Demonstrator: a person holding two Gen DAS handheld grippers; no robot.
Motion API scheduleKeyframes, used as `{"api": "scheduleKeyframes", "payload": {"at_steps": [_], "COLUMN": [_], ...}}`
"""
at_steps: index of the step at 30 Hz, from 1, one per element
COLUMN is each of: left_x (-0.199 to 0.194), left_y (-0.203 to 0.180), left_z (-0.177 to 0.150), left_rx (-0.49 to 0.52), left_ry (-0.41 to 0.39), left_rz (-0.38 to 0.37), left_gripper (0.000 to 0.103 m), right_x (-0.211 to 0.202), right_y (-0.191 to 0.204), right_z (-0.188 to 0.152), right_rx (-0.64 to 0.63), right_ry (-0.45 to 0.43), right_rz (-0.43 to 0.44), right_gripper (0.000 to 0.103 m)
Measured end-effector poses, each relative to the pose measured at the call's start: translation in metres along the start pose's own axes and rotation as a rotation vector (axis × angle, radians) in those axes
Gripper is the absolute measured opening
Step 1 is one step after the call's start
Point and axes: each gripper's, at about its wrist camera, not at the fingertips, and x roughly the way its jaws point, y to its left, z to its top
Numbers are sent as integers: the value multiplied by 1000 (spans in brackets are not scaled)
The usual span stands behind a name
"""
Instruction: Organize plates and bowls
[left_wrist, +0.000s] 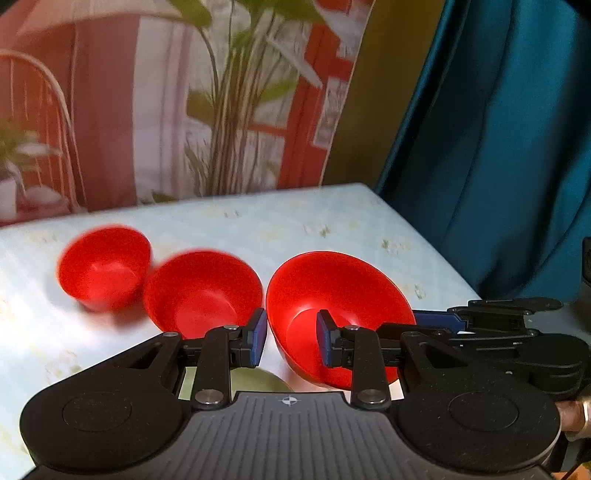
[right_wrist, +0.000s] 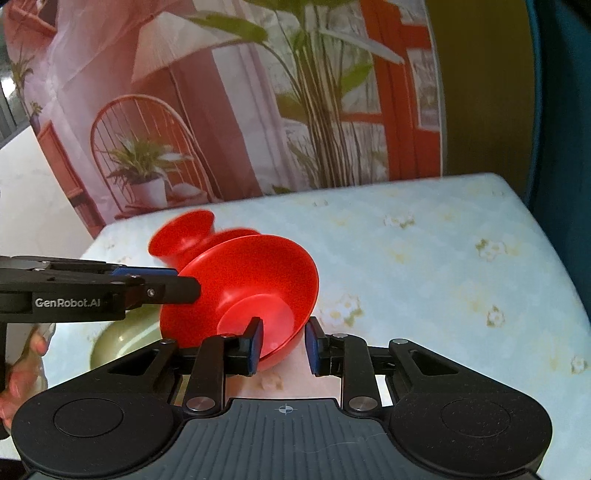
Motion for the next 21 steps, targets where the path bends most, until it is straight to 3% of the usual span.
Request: {"api": "scheduleKeyframes", "payload": {"at_steps": [12,21], "left_x": [-42,-34], "left_y": [52,77], "left_z": [24,30], "left_rx": [-50,-87], "left_ry": [-111,-123], "left_rz": [91,127], "left_gripper": [31,31], "right_x": [22,49], "right_y": [67,98], "right_z": [61,83], "right_rx": [-45,-85], "right_ry": [-61,-76], "right_rz": [36,23], "right_gripper": [23,23]}}
